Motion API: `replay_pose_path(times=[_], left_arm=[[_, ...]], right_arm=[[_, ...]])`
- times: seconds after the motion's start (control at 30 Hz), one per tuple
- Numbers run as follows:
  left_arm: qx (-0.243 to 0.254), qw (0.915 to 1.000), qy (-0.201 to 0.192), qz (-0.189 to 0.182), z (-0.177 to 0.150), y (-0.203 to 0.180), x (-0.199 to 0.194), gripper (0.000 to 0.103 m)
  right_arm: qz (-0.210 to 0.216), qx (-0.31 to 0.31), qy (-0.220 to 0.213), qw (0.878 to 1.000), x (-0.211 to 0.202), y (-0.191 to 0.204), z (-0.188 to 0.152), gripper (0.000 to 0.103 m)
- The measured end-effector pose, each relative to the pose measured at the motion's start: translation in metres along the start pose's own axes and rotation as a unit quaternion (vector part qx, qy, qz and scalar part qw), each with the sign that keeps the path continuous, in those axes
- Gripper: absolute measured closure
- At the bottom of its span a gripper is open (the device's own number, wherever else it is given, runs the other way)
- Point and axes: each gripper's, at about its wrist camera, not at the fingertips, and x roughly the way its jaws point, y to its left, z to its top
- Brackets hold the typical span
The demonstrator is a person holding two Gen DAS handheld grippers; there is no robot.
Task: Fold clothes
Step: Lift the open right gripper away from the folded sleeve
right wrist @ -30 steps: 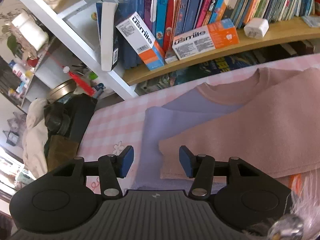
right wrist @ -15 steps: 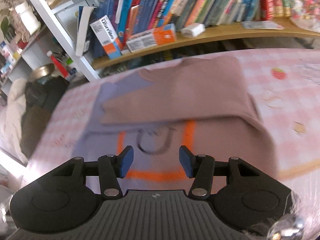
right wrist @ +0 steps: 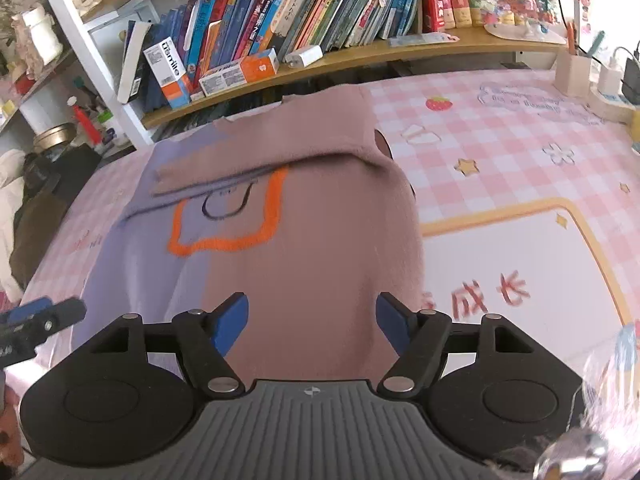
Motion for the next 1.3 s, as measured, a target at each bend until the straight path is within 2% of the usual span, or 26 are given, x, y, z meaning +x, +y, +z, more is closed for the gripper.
replay_pose_path(times=[0.17,0.37,0.53,0.73,1.0,1.2,1.3], left_arm=[[0.019,0.9998,0.005,0.008,-0.007,-0.027,-0.015,0.005],[-0.009,0.9985,0.052,0.013,-0.027,-0.045,-0.02,0.005],[-0.035,0.9974,0.062,0.013,-0.04,-0.053,-0.028,0.005],[-0.025,0.9976,0.063,0.014,-0.046,-0.067,-0.03,0.005],[-0.037,0.997,0.056,0.039,-0.037,-0.055,-0.027,0.005],[-0.042,0.9957,0.04,0.073,-0.031,-0.038,-0.025,0.005],[-0.05,0.9956,0.037,0.071,-0.028,-0.027,-0.024,0.005]], right_arm=[[0.0,-0.002,0.002,1.0,0.0,-0.001,-0.001,0.03],[0.0,-0.004,0.004,1.0,0.0,-0.002,-0.003,0.029],[0.0,-0.006,0.006,1.0,-0.001,-0.003,-0.005,0.029],[0.0,-0.008,0.008,1.0,-0.001,-0.004,-0.007,0.029],[0.0,-0.011,0.011,1.0,-0.001,-0.005,-0.009,0.027],[0.0,-0.013,0.014,1.0,-0.001,-0.006,-0.011,0.027],[0.0,-0.014,0.015,1.0,-0.001,-0.006,-0.012,0.027]])
